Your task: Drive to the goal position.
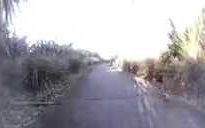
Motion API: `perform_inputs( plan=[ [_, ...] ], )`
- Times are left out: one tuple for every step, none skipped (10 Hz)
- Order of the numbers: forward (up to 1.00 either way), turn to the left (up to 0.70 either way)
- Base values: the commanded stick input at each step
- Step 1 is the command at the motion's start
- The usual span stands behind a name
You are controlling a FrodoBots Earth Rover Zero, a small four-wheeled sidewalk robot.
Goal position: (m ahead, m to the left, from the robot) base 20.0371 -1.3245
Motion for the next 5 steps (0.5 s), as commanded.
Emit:
perform_inputs(
  plan=[
    [0.85,0.00],
    [0.85,0.00],
    [0.85,0.00],
    [0.85,0.00],
    [0.85,0.00]
  ],
)
